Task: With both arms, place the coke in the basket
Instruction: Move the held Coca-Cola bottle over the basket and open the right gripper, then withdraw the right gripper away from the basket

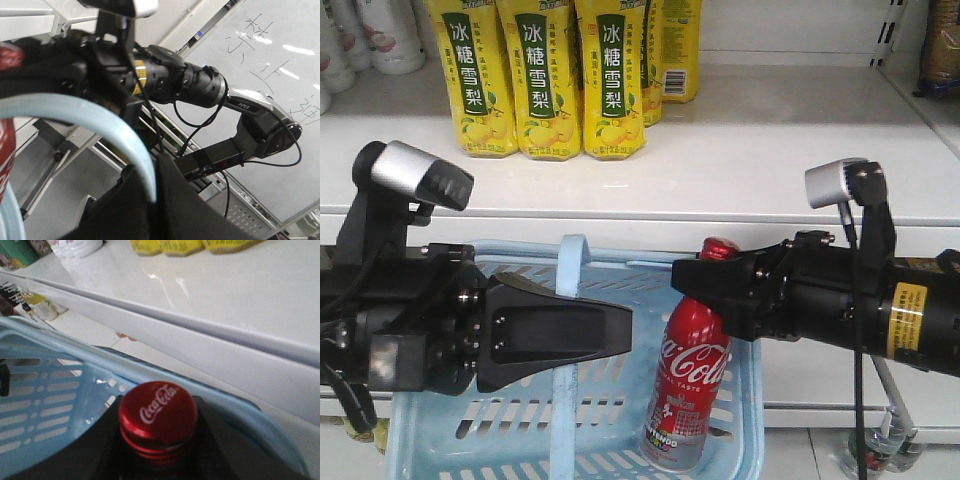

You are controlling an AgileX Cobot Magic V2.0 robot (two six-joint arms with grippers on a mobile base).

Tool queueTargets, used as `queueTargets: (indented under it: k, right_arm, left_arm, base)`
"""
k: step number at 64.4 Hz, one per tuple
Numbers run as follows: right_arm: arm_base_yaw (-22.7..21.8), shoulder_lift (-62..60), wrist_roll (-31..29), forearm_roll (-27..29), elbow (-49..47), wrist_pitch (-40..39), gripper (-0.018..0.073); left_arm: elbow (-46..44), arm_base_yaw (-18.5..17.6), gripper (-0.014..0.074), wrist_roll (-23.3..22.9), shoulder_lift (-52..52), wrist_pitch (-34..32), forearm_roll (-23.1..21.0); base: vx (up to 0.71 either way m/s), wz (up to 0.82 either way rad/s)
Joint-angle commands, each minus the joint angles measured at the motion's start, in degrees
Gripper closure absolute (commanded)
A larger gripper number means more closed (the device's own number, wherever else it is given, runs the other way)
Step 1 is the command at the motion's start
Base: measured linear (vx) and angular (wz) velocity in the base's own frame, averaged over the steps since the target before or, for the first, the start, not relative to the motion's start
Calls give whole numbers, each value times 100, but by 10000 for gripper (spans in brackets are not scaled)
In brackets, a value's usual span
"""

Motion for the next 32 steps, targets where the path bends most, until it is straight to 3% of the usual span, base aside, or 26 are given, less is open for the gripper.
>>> queueTargets:
  k: [1,9,24,32]
  right_arm:
    - [26,88,-27,270,-229,-151,483]
    - [26,201,-27,253,-229,-145,347]
    - [26,204,-24,261,-229,-47,5]
    - [26,198,-18,274,-229,-53,-44]
  left_arm:
    - [-197,-20,603,28,-144,-949,-517]
    - [-197,-20,603,28,-144,-949,-517]
    - [-197,-20,603,28,-144,-949,-517]
    - [-197,-20,603,28,-144,-949,-517]
  base:
    - [0,0]
    - [0,0]
    - [0,0]
    - [0,0]
